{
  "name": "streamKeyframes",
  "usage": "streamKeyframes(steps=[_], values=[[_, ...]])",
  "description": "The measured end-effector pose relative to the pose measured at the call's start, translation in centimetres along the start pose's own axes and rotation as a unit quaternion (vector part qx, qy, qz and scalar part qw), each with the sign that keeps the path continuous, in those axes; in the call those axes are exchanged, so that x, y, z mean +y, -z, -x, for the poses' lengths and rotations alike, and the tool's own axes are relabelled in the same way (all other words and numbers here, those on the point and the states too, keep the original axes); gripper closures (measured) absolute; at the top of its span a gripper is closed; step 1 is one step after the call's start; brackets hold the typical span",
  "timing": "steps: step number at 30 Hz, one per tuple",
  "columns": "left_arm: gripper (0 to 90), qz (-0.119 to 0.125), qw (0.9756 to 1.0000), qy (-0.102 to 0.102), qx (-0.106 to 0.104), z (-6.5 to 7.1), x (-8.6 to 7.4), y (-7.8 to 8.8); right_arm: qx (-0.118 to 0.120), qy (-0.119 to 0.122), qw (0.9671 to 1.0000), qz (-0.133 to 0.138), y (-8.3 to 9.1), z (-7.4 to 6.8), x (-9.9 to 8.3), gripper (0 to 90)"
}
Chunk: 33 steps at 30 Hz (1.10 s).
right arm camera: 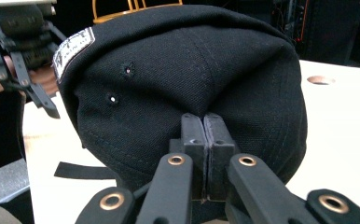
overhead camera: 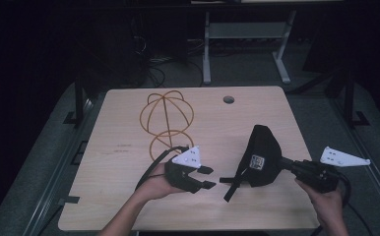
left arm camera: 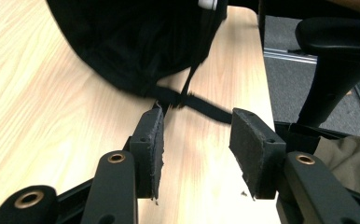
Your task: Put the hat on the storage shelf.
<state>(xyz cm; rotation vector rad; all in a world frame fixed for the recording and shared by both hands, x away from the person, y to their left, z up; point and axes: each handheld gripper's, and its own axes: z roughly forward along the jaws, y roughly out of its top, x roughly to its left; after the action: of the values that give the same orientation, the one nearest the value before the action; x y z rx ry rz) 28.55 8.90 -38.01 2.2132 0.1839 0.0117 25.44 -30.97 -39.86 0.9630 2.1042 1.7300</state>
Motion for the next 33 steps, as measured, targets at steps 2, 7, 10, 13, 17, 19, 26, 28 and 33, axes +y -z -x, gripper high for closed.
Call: streamKeyframes(steps=[2, 7, 10, 13, 17, 19, 26, 28, 33], values=[[53.0, 0.001, 1.0000, 0.002, 0.003, 0.0, -0.5, 0.3, -0.002, -0.002, 1.0000, 0.006, 0.0, 0.0, 0.5, 89.3], [51.6, -0.008, 0.9998, 0.011, 0.013, 0.0, -2.0, 0.8, -0.005, -0.002, 0.9999, 0.015, 0.0, 0.1, 1.6, 89.3], [51.6, -0.009, 0.9997, 0.011, 0.020, 0.1, -2.7, 1.0, -0.003, -0.008, 0.9997, 0.021, 0.1, 0.1, 2.0, 89.3], [51.4, -0.009, 0.9995, 0.012, 0.028, 0.3, -3.5, 1.4, -0.004, -0.011, 0.9995, 0.028, 0.3, 0.2, 2.4, 89.3], [49.7, -0.008, 0.9991, 0.014, 0.040, 0.4, -4.4, 2.0, -0.005, -0.016, 0.9994, 0.029, 0.3, 0.4, 3.0, 89.3], [49.3, -0.006, 0.9989, 0.018, 0.044, 0.4, -4.8, 2.3, -0.006, -0.015, 0.9995, 0.027, 0.2, 0.4, 3.4, 89.3], [44.3, 0.001, 0.9976, 0.034, 0.061, 0.4, -6.5, 2.8, -0.003, -0.013, 0.9997, 0.018, -0.6, 0.3, 5.0, 89.2], [41.6, 0.004, 0.9968, 0.036, 0.072, 0.4, -7.2, 2.8, -0.002, -0.010, 0.9999, 0.013, -1.0, 0.3, 5.6, 89.3], [36.9, 0.001, 0.9963, 0.037, 0.078, 0.5, -7.7, 2.6, 0.002, -0.010, 0.9999, 0.002, -1.7, 0.2, 6.7, 89.2]])
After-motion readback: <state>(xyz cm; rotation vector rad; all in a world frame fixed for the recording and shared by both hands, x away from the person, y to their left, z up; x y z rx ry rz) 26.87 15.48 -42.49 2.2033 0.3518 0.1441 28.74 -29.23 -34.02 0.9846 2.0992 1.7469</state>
